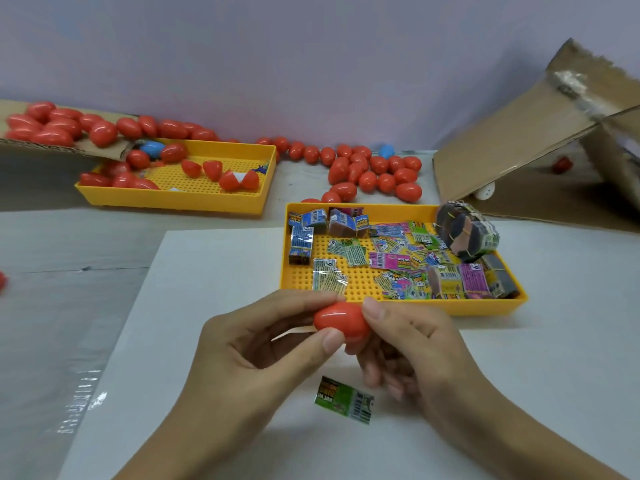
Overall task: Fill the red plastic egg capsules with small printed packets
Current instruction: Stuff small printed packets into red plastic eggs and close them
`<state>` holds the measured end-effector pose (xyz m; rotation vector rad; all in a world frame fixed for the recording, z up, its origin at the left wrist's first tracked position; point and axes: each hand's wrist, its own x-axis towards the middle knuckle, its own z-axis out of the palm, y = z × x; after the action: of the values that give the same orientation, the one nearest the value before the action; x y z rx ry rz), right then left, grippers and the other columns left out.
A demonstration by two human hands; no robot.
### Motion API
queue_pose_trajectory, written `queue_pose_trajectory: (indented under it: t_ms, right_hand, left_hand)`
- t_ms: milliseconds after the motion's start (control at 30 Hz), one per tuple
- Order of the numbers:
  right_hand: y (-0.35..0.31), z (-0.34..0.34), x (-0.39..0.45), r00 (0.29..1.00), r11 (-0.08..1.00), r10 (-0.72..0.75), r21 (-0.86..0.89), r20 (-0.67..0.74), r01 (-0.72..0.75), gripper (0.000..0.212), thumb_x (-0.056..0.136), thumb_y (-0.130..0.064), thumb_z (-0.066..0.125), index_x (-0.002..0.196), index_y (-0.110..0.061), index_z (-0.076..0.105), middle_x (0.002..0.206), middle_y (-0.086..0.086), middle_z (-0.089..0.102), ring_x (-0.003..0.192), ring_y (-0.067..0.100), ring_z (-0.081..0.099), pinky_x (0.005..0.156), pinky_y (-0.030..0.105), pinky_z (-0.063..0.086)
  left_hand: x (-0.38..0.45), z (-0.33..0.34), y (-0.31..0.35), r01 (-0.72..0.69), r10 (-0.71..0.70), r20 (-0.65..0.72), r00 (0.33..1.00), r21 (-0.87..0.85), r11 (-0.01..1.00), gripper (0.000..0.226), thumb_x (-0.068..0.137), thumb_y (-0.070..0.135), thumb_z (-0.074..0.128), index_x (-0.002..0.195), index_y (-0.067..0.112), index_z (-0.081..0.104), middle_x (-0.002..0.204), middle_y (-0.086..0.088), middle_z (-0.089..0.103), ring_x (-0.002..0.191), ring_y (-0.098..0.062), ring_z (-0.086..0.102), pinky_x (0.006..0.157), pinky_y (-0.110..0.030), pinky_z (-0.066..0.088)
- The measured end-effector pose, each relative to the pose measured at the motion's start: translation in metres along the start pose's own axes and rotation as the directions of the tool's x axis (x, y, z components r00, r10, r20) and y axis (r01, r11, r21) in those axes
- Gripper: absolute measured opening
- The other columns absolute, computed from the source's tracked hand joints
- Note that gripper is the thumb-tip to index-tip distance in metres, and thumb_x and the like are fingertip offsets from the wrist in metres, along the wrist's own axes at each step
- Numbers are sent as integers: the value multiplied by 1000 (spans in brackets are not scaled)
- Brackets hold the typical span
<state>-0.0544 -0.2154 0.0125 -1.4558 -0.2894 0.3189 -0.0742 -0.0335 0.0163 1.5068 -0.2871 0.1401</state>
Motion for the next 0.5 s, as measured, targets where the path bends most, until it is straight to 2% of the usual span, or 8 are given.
queue_pose_trajectory:
  t_ms: [200, 300, 367, 500]
  right_hand:
    - [0, -1, -1, 999, 1000, 19, 8, 38, -20, 49, 88, -52, 53, 73, -9, 70, 52, 6, 58, 40, 10, 41, 41, 11, 33]
    - [0, -1, -2, 997, 999, 41, 2, 61, -41, 51, 88, -53, 50, 73, -9, 73, 52, 7, 58, 40, 10, 41, 42, 11, 33]
    - [0, -1, -3, 994, 997, 66, -37, 90, -63, 52, 89, -53, 49, 73, -10, 74, 52, 6, 58, 41, 10, 41, 44, 12, 34]
    - [0, 1, -5, 991, 983, 61, -181, 115, -39, 49, 91, -52, 49, 70, -14, 71, 49, 2, 57, 42, 6, 44, 47, 13, 35]
  left_hand:
    - [-1, 4, -4, 71, -75, -69, 995, -60, 996, 39, 66, 31, 78, 105, 34, 76, 100, -2, 77, 93, -19, 74, 76, -19, 57]
    - [1, 6, -4, 93, -101, -101, 990, -73, 993, 30, 66, 35, 78, 95, 28, 75, 93, -5, 77, 83, -18, 75, 71, -18, 57]
    - [2, 7, -5, 107, -116, -106, 988, -90, 990, 26, 67, 37, 77, 92, 26, 77, 89, -6, 77, 79, -16, 74, 69, -19, 57]
    - [3, 6, -4, 142, -150, -80, 985, -95, 985, 31, 68, 40, 79, 97, 28, 80, 92, -6, 76, 82, -20, 74, 71, -25, 58]
